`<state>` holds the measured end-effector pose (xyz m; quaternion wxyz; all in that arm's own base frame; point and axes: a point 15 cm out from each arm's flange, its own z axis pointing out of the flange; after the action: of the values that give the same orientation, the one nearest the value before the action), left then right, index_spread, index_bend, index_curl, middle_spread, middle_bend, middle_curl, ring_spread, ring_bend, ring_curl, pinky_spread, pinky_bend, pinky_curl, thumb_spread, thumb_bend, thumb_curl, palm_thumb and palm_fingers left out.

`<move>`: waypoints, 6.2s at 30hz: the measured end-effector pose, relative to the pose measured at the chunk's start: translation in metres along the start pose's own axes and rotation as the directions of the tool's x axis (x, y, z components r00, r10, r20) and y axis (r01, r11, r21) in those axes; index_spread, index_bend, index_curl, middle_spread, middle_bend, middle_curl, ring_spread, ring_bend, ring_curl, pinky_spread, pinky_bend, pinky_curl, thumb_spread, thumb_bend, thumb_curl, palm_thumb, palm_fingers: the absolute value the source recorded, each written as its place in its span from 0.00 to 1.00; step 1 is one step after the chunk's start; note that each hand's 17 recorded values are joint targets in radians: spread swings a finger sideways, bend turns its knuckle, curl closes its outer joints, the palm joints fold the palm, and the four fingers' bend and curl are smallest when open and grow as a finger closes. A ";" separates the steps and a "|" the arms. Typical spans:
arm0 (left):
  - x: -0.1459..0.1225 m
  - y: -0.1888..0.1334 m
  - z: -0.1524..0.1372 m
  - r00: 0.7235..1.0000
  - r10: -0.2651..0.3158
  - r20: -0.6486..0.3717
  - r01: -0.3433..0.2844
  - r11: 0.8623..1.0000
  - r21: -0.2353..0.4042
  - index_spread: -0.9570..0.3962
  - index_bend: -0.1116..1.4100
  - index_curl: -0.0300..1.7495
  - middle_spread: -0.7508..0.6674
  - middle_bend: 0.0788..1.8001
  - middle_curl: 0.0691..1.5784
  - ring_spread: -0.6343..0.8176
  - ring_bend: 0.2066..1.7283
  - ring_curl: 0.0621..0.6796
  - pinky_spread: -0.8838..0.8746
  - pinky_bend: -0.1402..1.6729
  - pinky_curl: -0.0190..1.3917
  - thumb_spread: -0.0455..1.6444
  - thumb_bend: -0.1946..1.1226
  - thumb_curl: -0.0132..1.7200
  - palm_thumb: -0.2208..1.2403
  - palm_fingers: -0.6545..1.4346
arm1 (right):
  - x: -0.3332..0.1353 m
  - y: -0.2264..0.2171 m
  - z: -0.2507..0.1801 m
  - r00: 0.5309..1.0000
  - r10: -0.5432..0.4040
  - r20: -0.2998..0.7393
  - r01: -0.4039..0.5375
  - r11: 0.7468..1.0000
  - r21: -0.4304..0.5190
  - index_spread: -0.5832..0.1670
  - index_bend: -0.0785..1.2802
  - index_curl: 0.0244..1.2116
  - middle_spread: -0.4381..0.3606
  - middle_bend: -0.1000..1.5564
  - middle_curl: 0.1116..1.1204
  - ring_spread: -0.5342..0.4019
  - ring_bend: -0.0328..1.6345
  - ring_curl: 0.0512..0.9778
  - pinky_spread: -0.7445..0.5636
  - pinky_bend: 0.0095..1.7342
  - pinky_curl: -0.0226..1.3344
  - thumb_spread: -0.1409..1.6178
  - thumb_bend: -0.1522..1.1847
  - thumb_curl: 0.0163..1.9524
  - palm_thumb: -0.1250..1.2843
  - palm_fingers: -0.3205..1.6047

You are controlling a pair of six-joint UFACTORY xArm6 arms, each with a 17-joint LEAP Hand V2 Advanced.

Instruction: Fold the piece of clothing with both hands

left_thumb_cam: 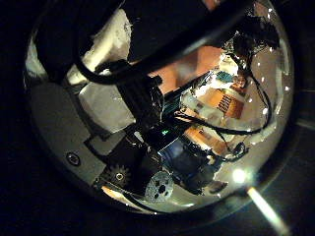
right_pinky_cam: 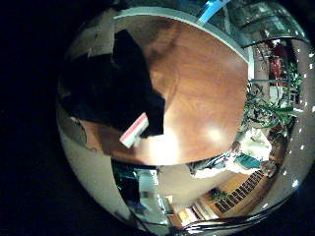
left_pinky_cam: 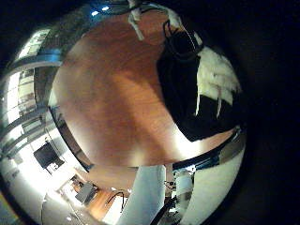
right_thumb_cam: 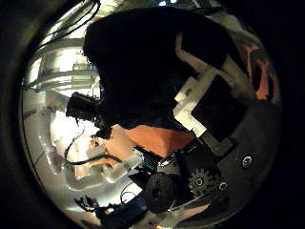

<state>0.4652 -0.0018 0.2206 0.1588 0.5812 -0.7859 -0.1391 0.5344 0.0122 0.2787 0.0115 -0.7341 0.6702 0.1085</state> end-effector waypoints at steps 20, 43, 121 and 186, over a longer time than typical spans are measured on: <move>-0.047 -0.065 0.035 0.990 -0.141 -0.022 0.141 0.990 0.017 0.28 0.14 0.60 0.22 0.35 0.53 0.13 0.72 0.75 0.12 0.62 0.61 0.79 0.13 0.22 0.45 0.52 | 0.031 -0.081 0.062 0.993 0.090 -0.076 -0.078 0.987 0.141 0.25 0.23 0.64 0.32 0.60 0.65 0.30 0.84 0.69 0.29 0.73 0.61 0.81 0.10 0.23 0.64 0.40; -0.039 0.005 -0.024 0.991 -0.088 -0.097 0.096 0.992 0.081 0.69 0.16 0.27 0.86 0.04 0.18 0.73 0.33 0.32 0.76 0.32 0.38 0.76 0.13 0.16 0.25 0.25 | 0.110 0.072 -0.033 0.989 0.133 -0.059 -0.136 0.989 -0.063 0.33 0.20 0.42 0.42 0.42 0.45 0.45 0.58 0.43 0.75 0.43 0.42 0.79 0.09 0.16 0.42 0.21; 0.085 -0.038 0.087 0.995 0.061 -0.074 -0.054 0.994 0.092 0.69 0.20 0.21 0.79 0.05 0.11 0.75 0.29 0.25 0.78 0.31 0.24 0.78 0.14 0.17 0.33 0.31 | 0.159 0.165 0.001 0.928 0.110 -0.355 -0.116 0.993 0.003 0.32 0.78 0.80 0.37 0.84 0.71 0.33 0.85 0.74 0.42 0.75 0.65 0.75 0.11 0.28 0.81 0.71; 0.074 0.124 -0.004 0.976 -0.151 -0.155 0.170 0.978 0.117 0.72 0.20 0.26 0.74 0.05 0.13 0.72 0.25 0.25 0.75 0.26 0.25 0.82 0.14 0.20 0.42 0.37 | -0.098 0.165 -0.059 0.942 -0.318 -0.104 0.327 0.941 0.086 0.16 0.30 0.38 0.35 0.29 0.28 0.50 0.40 0.28 0.86 0.28 0.34 0.80 0.09 0.22 0.56 0.34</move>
<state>0.3389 -0.0369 0.2804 0.1659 0.6605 -0.7300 -0.0574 0.3722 0.0820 0.3751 0.0367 -0.8365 0.5454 0.0379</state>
